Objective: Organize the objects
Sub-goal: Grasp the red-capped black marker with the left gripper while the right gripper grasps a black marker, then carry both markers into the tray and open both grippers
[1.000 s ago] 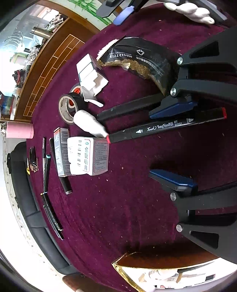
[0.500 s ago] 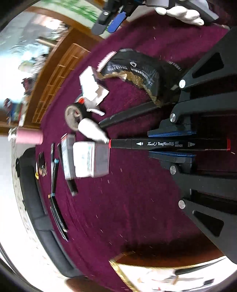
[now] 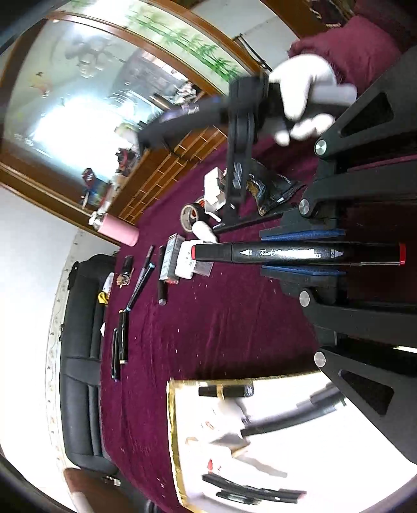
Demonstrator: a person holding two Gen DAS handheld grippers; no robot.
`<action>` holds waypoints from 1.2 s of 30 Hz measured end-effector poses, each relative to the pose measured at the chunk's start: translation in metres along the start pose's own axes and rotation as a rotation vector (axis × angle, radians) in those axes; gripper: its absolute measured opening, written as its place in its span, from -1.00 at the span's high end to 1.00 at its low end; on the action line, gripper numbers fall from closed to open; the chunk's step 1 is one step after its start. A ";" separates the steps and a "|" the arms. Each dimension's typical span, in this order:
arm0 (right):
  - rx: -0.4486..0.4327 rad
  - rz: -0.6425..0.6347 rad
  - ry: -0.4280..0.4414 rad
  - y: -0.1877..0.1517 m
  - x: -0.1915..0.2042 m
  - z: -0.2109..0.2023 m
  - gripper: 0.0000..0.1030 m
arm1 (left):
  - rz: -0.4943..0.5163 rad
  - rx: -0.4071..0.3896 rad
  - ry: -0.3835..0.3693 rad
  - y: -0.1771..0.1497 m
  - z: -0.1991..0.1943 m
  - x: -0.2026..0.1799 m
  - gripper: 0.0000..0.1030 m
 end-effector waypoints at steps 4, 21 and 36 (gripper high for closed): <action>0.067 -0.008 -0.036 -0.007 0.006 0.016 0.25 | -0.044 -0.011 -0.026 0.002 -0.008 0.021 0.78; -0.017 0.189 0.310 -0.026 -0.006 -0.018 0.76 | -0.135 -0.066 -0.012 0.000 -0.026 0.066 0.78; -0.077 0.131 0.648 0.002 0.089 -0.053 0.75 | -0.220 -0.143 0.088 0.004 -0.068 0.119 0.78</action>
Point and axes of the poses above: each gripper's, at about its wrist camera, not at the fingertips, and z roughly the way its jaws point, x to its left, y to its top, the point moved 8 cm from there along z, roughly the way its jaws point, and after that the axes turned 9 degrees about -z, right-handed, at the moved point
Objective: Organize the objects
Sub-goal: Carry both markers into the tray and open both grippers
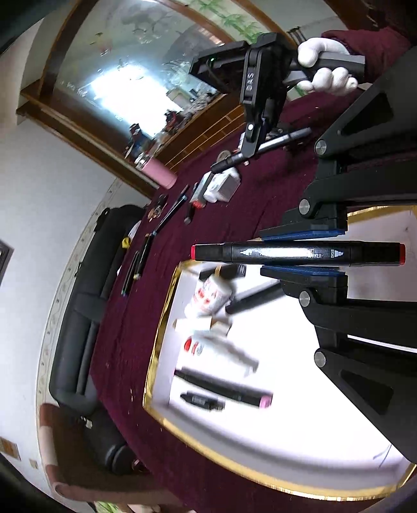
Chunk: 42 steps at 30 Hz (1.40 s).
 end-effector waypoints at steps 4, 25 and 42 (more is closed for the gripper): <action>0.043 -0.018 0.080 0.003 0.033 0.024 0.75 | -0.040 -0.034 0.025 0.015 -0.012 0.023 0.78; 0.269 0.043 0.131 0.016 0.118 0.214 0.74 | -0.007 0.092 0.376 0.088 0.046 0.136 0.78; 0.163 -0.015 0.035 0.038 0.117 0.194 0.63 | -0.132 -0.029 0.222 0.098 0.009 0.133 0.53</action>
Point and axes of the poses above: each gripper's, at about its wrist camera, not at the fingertips, and z roughly the way its jaws point, x to its left, y to its top, the point moved 8 cm from there along z, roughly the way its jaws point, and after that the axes turned 9 degrees about -z, right-handed, at the moved point
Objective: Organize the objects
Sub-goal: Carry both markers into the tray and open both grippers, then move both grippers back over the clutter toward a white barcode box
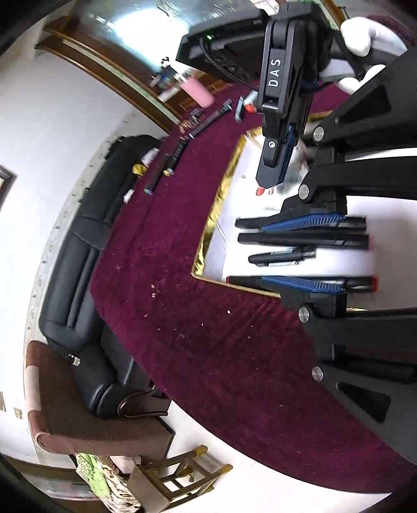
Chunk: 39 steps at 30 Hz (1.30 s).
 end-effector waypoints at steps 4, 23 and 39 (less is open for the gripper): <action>-0.069 -0.060 0.017 -0.008 0.011 -0.035 0.62 | -0.026 -0.045 -0.063 -0.008 -0.025 -0.015 0.34; -0.460 -0.110 -0.183 -0.078 -0.078 -0.224 0.27 | 0.100 0.062 -0.274 -0.101 -0.039 -0.176 0.01; -0.719 0.250 -0.390 -0.098 -0.271 -0.339 0.11 | 0.456 0.192 -0.112 -0.149 0.060 -0.295 0.02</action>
Point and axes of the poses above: each gripper's, at about its wrist camera, not at the fingertips, and z roughly the way its jaws point, x to its left, y to its top, the point moved 8 cm from there along z, roughly the way its jaws point, and after that the axes turned 9 degrees about -z, right-handed, at the moved point
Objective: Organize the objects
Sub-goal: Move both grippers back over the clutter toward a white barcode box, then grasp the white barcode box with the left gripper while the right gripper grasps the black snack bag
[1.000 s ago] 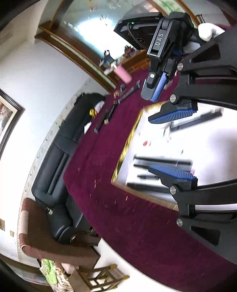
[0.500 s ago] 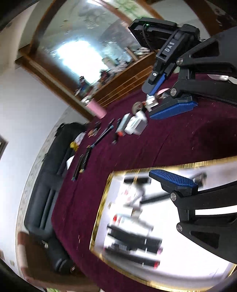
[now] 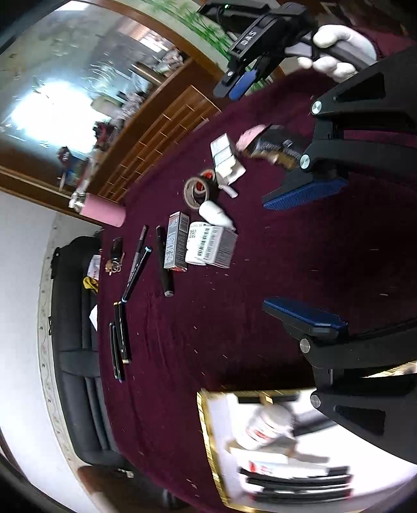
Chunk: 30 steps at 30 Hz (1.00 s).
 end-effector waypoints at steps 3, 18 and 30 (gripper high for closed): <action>0.013 0.026 0.010 -0.003 -0.014 0.017 0.11 | 0.006 -0.010 0.019 0.017 0.026 -0.005 0.02; 0.091 0.042 0.095 -0.016 -0.018 0.028 0.11 | 0.187 -0.042 0.140 0.037 0.116 -0.025 0.02; 0.166 0.034 0.072 -0.029 -0.021 0.040 0.11 | 0.107 -0.060 0.012 0.023 0.067 -0.023 0.24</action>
Point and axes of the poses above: each gripper's, at about its wrist camera, not at the fingertips, and z roughly the way its jaws point, x to its left, y to its top, the point moved 8 cm from there along z, roughly the way its jaws point, and after that the axes turned 9 degrees about -z, right-handed, at the moved point
